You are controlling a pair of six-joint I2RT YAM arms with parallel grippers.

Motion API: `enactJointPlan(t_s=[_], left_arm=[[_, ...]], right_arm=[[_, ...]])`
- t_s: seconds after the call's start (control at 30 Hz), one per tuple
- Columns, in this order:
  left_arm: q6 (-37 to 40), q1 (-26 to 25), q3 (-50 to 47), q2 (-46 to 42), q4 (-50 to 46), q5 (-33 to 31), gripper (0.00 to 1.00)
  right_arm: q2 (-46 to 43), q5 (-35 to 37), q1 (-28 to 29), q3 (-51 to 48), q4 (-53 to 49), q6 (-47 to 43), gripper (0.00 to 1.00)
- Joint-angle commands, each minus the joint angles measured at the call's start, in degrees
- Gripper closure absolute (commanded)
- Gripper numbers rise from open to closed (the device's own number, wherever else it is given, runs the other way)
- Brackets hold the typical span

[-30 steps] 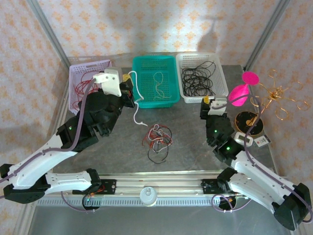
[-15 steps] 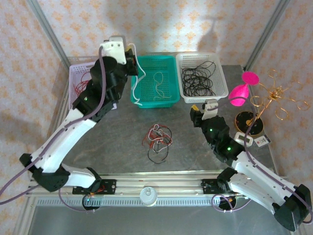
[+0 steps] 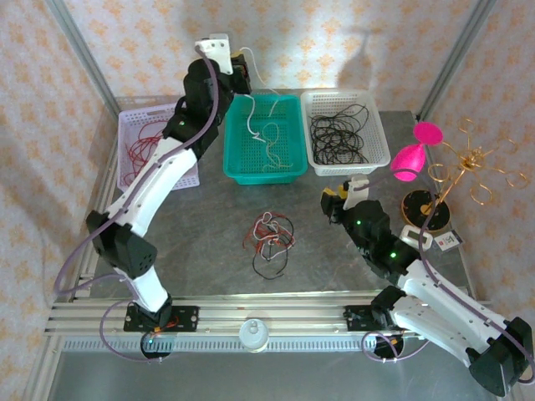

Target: Untangle the cables

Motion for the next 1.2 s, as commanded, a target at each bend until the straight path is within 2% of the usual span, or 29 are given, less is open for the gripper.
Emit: enactJointPlan(t_s=[0.0, 0.23, 0.4, 0.53, 0.6, 0.73, 0.87, 1.03, 1.1, 1.17], left_arm=[[-4.45, 1.39, -0.22, 4.86, 5.75, 5.26, 1.00], [-9.01, 2.06, -4.27, 14.38, 7.38, 5.59, 1.00], [-11.04, 2.27, -9.11, 17.62, 10.09, 5.53, 1.00], [-12.88, 2.38, -11.43, 20.08, 10.38, 4.99, 0.91], [-13.67, 2.49, -12.61, 20.86, 11.18, 4.50, 0.90], [-13.93, 2.55, -12.84, 21.72, 10.50, 2.90, 0.79], [-14.38, 2.86, -12.86, 20.91, 9.32, 2.13, 0.55], [-13.73, 2.94, -10.88, 18.70, 6.50, 1.07, 0.43], [-13.34, 2.97, -10.60, 17.03, 5.79, 0.73, 0.36], [-13.32, 2.94, -11.52, 14.57, 6.30, 0.50, 0.34]], right_arm=[[-1.02, -3.71, -0.09, 0.36, -1.27, 4.80, 0.58], [1.67, -7.45, -0.10, -3.34, 3.38, 12.13, 0.59], [5.67, -8.49, -0.10, -2.48, 2.88, 12.49, 0.59], [7.26, -7.87, -0.10, -3.13, 2.95, 12.77, 0.59], [7.58, -7.49, -0.08, -3.83, 3.82, 13.19, 0.59], [8.54, -7.53, -0.05, -3.40, 3.78, 13.13, 0.59], [8.68, -7.30, -0.10, -2.57, 2.37, 12.93, 0.59], [7.79, -7.56, -0.10, -2.85, 1.74, 13.86, 0.58], [8.26, -8.31, -0.10, -3.01, 2.29, 13.66, 0.56], [9.33, -9.74, -0.10, -2.27, 2.41, 12.83, 0.52]])
